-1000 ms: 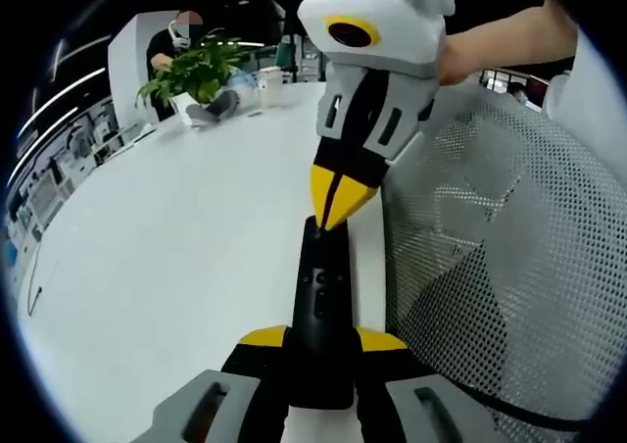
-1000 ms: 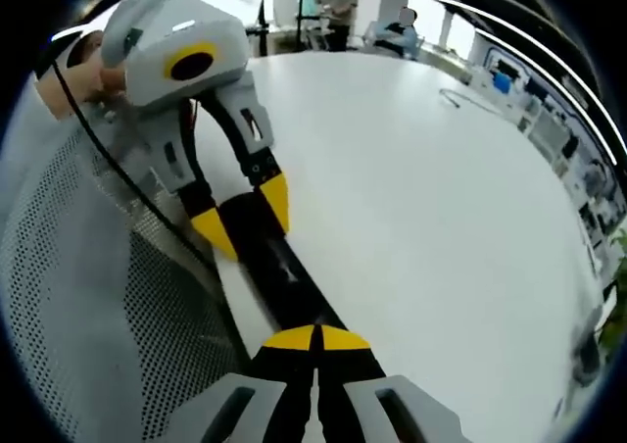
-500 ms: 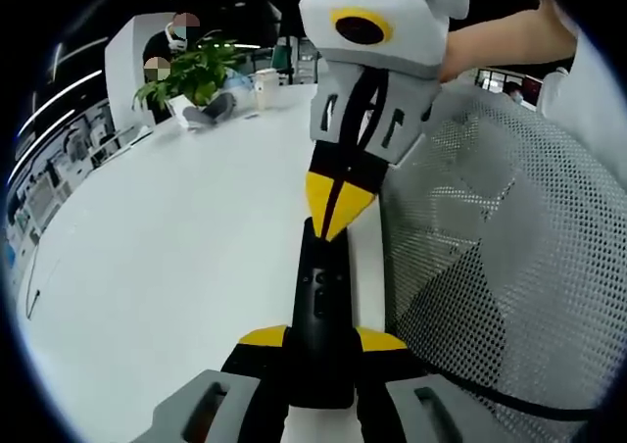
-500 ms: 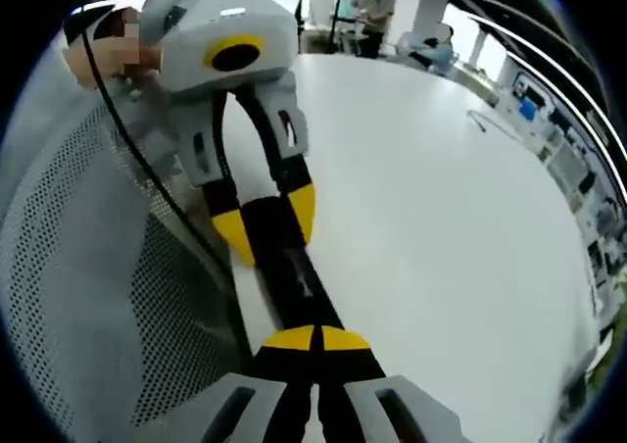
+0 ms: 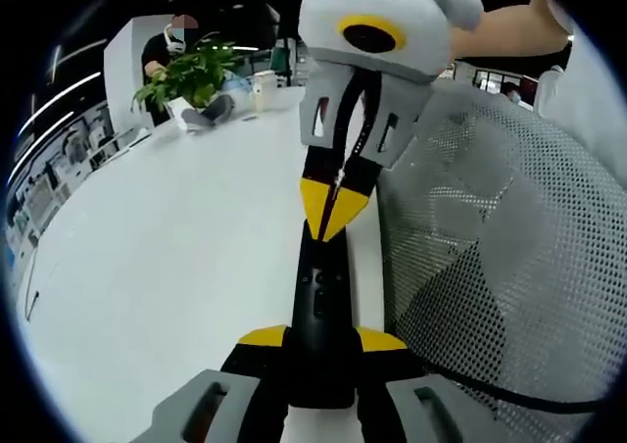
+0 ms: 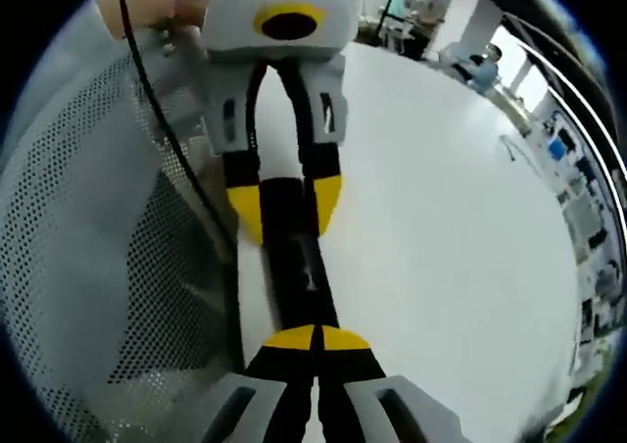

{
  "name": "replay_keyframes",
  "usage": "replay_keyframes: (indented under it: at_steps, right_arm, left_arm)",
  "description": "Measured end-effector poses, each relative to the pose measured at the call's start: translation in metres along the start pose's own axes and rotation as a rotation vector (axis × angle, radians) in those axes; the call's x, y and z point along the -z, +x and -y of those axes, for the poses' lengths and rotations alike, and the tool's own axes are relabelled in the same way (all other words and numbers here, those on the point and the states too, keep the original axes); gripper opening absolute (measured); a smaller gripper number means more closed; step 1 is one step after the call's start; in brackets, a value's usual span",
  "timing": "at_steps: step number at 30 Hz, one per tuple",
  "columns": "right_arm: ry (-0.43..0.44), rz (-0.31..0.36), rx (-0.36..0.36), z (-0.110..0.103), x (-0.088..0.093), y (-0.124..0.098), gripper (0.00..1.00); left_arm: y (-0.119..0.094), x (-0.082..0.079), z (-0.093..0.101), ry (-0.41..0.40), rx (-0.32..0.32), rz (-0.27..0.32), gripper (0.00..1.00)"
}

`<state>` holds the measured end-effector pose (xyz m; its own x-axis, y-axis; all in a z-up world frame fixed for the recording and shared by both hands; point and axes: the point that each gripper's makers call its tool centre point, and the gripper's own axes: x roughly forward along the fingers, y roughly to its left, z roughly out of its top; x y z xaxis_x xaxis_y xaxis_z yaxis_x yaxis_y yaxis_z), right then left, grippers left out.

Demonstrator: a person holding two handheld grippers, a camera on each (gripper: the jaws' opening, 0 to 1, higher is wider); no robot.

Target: Press the specified remote control buttons in sequence, fully releasing each button before pressing the next.

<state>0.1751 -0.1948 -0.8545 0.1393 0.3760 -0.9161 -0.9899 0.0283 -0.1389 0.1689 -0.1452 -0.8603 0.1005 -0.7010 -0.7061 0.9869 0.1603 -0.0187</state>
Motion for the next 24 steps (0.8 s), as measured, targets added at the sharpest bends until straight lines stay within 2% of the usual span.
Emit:
replay_keyframes:
  at_steps: [2,3,6,10,14,19,24]
  right_arm:
    - [-0.121,-0.029,-0.001,-0.0008,-0.0006,0.0002,0.0]
    - [-0.138,-0.038,-0.003,-0.0017,-0.0005,0.0002,0.0]
    - [-0.124,-0.035,-0.022,-0.0011,-0.0006,0.0001,0.0]
    - [-0.045,0.028,-0.061,0.0003,-0.0009,-0.0014,0.0]
    - [-0.069,0.052,-0.043,-0.0018,-0.0003,-0.002,0.0]
    - [-0.115,0.005,-0.052,-0.0015,-0.0013,-0.0003,0.0]
    - [-0.109,-0.021,-0.051,-0.0017,-0.0003,-0.0008,0.0]
  left_arm:
    - [0.0004,-0.0009,0.0008,0.014,0.013,-0.016,0.24]
    - [0.0003,-0.0008,0.0007,0.013,0.014,-0.018,0.24]
    - [-0.0002,0.0001,0.001,0.011,0.01,-0.013,0.24]
    - [-0.0006,-0.0001,0.001,0.008,0.01,0.002,0.24]
    - [-0.0008,-0.0001,0.0008,0.006,0.009,0.015,0.24]
    - [-0.0001,-0.0008,0.0006,0.001,0.012,0.017,0.24]
    - [0.0001,-0.0018,0.0007,0.008,0.013,0.009,0.24]
